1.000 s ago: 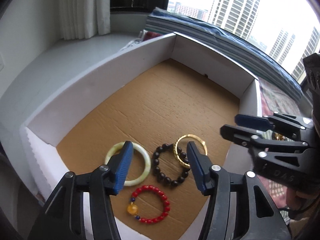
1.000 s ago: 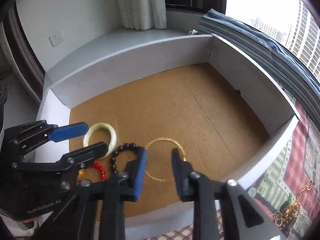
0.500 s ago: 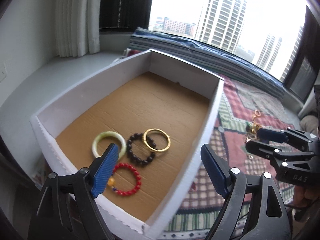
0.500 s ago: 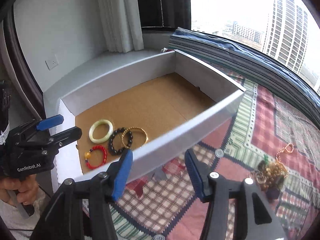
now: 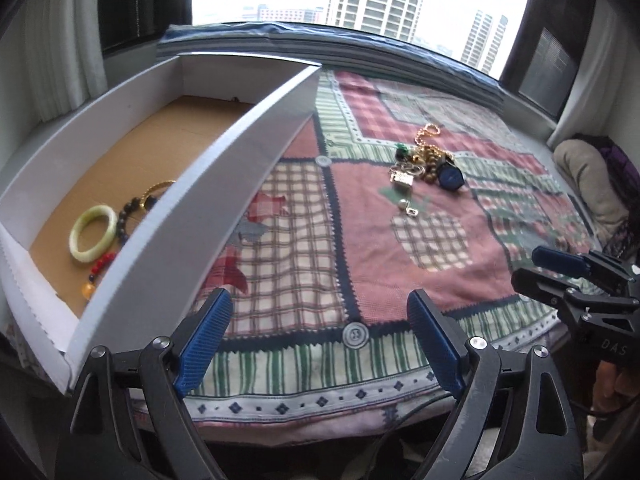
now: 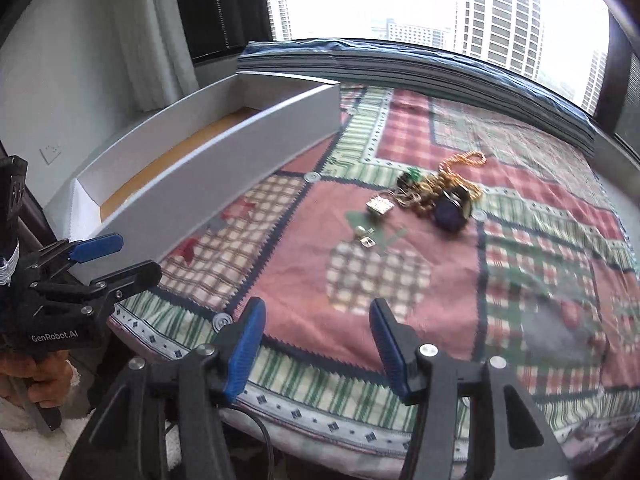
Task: Organize jewelry
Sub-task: 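Withdraw both grippers from the box back over the quilt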
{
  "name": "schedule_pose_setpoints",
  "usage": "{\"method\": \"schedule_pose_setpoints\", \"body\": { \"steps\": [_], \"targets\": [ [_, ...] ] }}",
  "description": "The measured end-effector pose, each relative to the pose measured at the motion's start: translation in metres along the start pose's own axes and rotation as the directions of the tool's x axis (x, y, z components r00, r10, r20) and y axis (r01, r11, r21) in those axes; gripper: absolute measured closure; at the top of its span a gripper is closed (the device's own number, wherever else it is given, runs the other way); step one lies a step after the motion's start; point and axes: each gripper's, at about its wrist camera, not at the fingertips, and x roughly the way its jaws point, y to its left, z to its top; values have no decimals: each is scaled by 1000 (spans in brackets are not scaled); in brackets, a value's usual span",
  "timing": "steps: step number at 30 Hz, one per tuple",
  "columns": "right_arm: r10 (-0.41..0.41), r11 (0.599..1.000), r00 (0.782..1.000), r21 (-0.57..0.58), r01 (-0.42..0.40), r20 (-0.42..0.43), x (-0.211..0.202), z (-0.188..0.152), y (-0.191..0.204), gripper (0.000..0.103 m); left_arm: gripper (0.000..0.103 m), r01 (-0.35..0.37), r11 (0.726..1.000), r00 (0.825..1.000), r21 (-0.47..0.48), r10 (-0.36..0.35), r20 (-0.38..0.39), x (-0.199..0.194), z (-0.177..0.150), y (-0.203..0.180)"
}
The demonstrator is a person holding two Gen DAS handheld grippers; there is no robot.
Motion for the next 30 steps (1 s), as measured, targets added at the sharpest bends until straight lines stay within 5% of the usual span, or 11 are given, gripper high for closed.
{"method": "schedule_pose_setpoints", "body": {
  "steps": [6, 18, 30],
  "targets": [
    [-8, 998, 1000, 66, 9, -11, -10, -23, -15, 48, 13, -17, 999, 1000, 43, 17, 1, -3, -7, -18],
    [-1, 1000, 999, 16, 0, 53, -36, -25, 11, 48, 9, -92, 995, 996, 44, 91, 24, -20, -20, -19],
    [-64, 997, 995, 48, 61, 72, -42, -35, -8, 47, 5, -210, 972, 978, 108, 208, 28, -24, -20, -36]
  ]
}}
